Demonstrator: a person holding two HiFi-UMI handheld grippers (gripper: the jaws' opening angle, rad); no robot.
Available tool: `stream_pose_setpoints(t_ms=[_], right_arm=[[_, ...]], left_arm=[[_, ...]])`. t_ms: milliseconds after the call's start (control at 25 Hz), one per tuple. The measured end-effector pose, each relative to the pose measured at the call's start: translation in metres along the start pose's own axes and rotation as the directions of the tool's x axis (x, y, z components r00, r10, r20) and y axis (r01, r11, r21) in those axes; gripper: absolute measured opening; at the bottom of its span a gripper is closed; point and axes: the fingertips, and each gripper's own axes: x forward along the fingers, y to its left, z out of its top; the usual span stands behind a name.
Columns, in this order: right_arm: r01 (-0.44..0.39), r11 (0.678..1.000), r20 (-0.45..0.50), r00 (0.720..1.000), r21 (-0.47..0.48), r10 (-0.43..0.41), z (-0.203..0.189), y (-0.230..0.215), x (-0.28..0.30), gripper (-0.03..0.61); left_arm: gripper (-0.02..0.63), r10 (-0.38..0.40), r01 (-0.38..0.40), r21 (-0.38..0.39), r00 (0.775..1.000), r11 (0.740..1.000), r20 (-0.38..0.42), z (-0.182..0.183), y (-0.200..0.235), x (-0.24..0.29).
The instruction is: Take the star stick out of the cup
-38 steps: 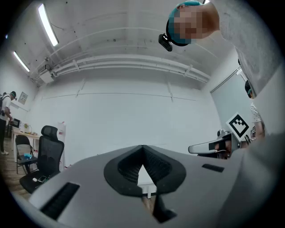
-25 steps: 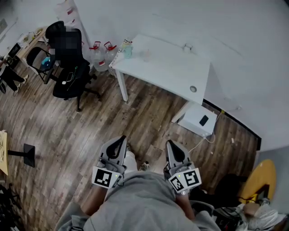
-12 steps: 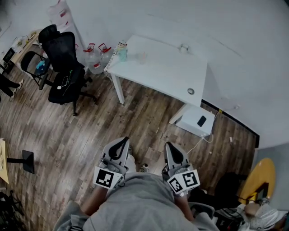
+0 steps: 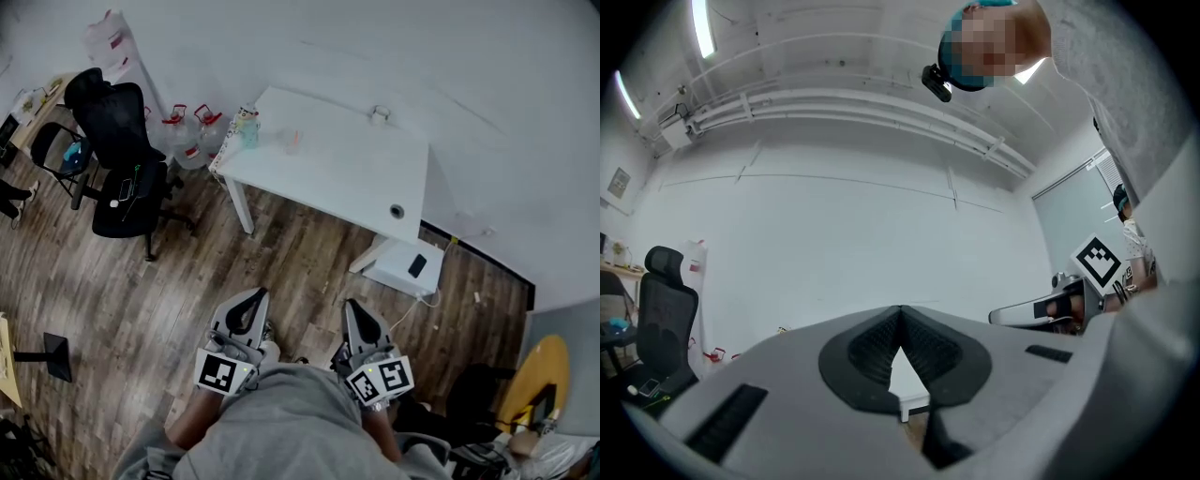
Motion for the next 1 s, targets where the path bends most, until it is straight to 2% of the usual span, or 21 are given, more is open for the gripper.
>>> stream_pose_setpoints(t_ms=[640, 1000], right_arm=[[0.069, 0.998, 0.007, 0.998, 0.006, -0.069, 0.002, 0.001, 0.098, 0.037], [0.063, 0.998, 0.003, 0.998, 0.001, -0.063, 0.002, 0.012, 0.133, 0.037]], left_arm=[[0.031, -0.034, 0.034, -0.018, 0.999, 0.999, -0.003, -0.008, 0.098, 0.045], [0.029, -0.015, 0.015, -0.029, 1.0, 0.999, 0.002, -0.01, 0.135, 0.051]])
